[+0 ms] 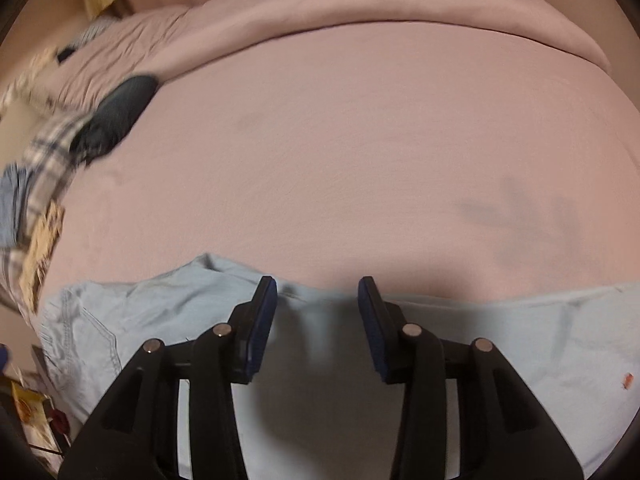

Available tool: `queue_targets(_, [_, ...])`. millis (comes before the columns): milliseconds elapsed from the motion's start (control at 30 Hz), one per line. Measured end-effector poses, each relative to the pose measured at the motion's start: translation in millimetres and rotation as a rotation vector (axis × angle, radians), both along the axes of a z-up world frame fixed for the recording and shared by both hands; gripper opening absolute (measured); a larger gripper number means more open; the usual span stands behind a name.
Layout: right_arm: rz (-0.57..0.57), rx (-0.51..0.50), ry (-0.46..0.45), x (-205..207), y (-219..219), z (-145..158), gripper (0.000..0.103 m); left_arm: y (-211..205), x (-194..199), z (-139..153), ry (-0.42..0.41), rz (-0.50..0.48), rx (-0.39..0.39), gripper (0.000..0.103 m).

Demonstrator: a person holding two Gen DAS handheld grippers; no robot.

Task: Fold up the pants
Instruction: 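Open both tools and release the pants onto the bed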

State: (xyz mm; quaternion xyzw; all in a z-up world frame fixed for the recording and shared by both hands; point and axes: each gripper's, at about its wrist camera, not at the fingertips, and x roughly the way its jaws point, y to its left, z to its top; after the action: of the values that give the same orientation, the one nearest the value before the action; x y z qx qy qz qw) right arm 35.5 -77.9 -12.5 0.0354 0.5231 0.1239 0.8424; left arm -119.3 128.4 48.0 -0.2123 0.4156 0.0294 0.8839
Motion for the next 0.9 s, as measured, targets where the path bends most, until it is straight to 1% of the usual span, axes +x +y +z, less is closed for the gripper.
queue_targets(67, [-0.059,-0.027,-0.014,-9.1,-31.6,9.7,0.043,-10.4,11.8,-23.0,0.049,-0.029,-0.02,0.075])
queue_targets(133, [-0.104,-0.046,-0.011,-16.2,-56.6,12.1,0.045,-17.9,21.0,-44.5,0.113,-0.041,-0.017,0.066])
queue_targets(167, [-0.144,-0.066,-0.006,-22.2,-76.6,11.9,0.045,-22.0,26.5,-57.8,0.15,-0.052,-0.015,0.053])
queue_targets(200, [-0.171,-0.085,-0.002,-25.8,-88.6,11.2,0.046,-24.5,29.8,-67.2,0.182,-0.059,-0.013,0.038])
queue_targets(233, [-0.198,-0.107,0.004,-29.3,-100.8,9.6,0.047,-27.0,33.8,-77.9,0.219,-0.062,-0.009,0.034])
queue_targets(267, [-0.24,-0.144,0.012,-35.8,-118.8,6.4,0.047,-28.5,35.9,-85.9,0.23,-0.059,0.009,0.034])
queue_targets(333, [-0.286,-0.173,0.023,-44.1,-140.7,2.7,0.047,-30.5,36.3,-87.4,0.226,-0.055,0.025,0.034])
queue_targets(400, [-0.339,-0.181,0.033,-54.3,-167.2,0.5,0.047,-28.9,38.3,-87.4,0.242,-0.04,0.014,0.034])
queue_targets(467, [-0.395,-0.184,0.025,-65.4,-194.5,2.6,0.047,-27.8,40.6,-87.6,0.25,-0.031,0.009,0.034])
queue_targets(600, [-0.516,-0.218,0.0,-85.5,-243.7,10.9,0.048,-33.3,40.7,-84.9,0.267,-0.02,0.039,0.034])
queue_targets(667, [-0.584,-0.22,-0.009,-96.0,-269.0,14.4,0.048,-40.9,47.8,-81.1,0.279,-0.024,0.05,0.034])
queue_targets(700, [-0.637,-0.216,-0.009,-104.1,-287.5,15.6,0.049,-41.7,48.9,-77.7,0.283,-0.027,0.05,0.034])
queue_targets(767, [-0.691,-0.182,-0.009,-115.8,-312.3,15.6,0.049,-46.0,50.5,-68.7,0.264,-0.04,0.029,0.034])
queue_targets(800, [-0.7,-0.157,-0.011,-118.5,-320.9,16.4,0.049,-49.6,51.0,-64.1,0.247,-0.05,0.016,0.034])
queue_targets(833, [-0.698,-0.085,-0.016,-124.1,-330.9,16.0,0.049,-54.3,52.0,-58.7,0.227,-0.061,0.005,0.034])
queue_targets(900, [-0.69,-0.05,-0.031,-126.5,-334.9,17.8,0.049,-62.7,55.4,-50.4,0.201,-0.095,-0.007,0.034])
